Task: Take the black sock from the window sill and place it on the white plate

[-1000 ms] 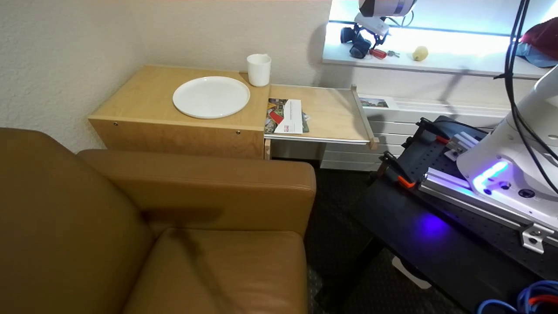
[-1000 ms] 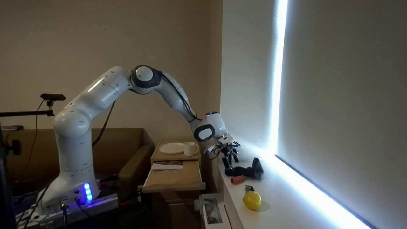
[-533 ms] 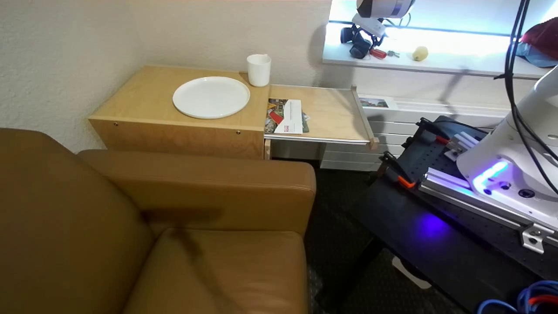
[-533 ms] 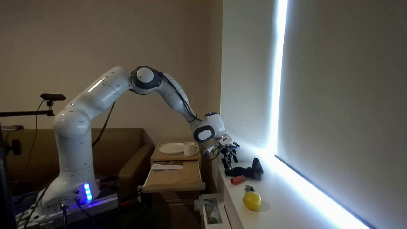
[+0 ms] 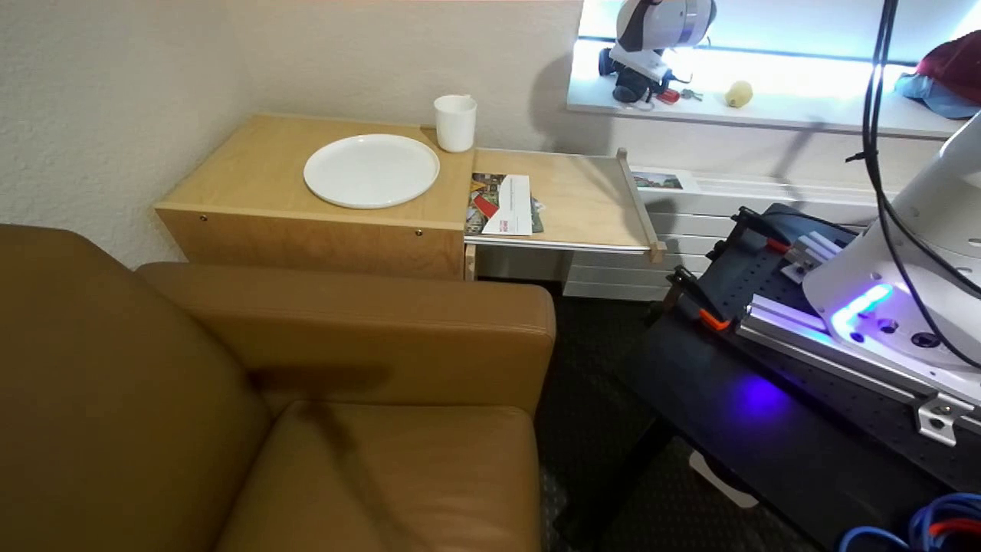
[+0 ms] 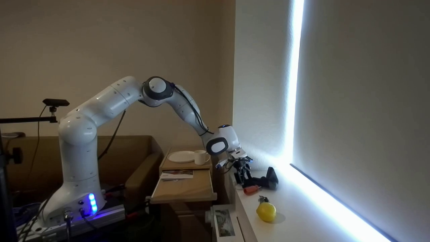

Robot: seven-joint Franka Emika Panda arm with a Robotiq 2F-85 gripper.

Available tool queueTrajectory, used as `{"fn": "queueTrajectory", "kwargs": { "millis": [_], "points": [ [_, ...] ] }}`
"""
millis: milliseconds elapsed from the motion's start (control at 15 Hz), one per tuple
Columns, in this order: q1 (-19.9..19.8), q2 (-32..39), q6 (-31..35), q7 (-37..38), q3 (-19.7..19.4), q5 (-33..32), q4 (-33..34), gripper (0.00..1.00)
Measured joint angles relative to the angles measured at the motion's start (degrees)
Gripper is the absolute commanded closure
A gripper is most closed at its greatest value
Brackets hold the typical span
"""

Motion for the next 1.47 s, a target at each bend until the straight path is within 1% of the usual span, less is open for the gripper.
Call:
{"fn": "queueTrajectory", "kwargs": {
  "millis": [67,533,667,733,1000,1200,1333,1467],
  "points": [
    [0.04,0.33,-0.26,0.11,-0.17,-0.03,0.62,0.32],
    [-0.62,0.45,-4.81,0.29,-0.56,-0.05,3.33,0.84],
    [-0.89,0.58,-5.94,0.78,-0.56,-0.05,3.97,0.96],
    [-1.01,0.67,-6.52,1.12,-0.55,-0.05,4.36,1.00],
    [-1.61,1.40,-8.35,3.08,-0.35,-0.03,6.36,0.99],
    [-3.14,1.16,-10.92,4.45,0.32,0.31,7.94,0.99],
    [-5.31,-1.21,-13.68,4.09,1.37,0.51,8.04,0.99],
    [-8.21,-5.89,-16.48,1.13,2.89,0.82,6.80,0.99]
  ]
}}
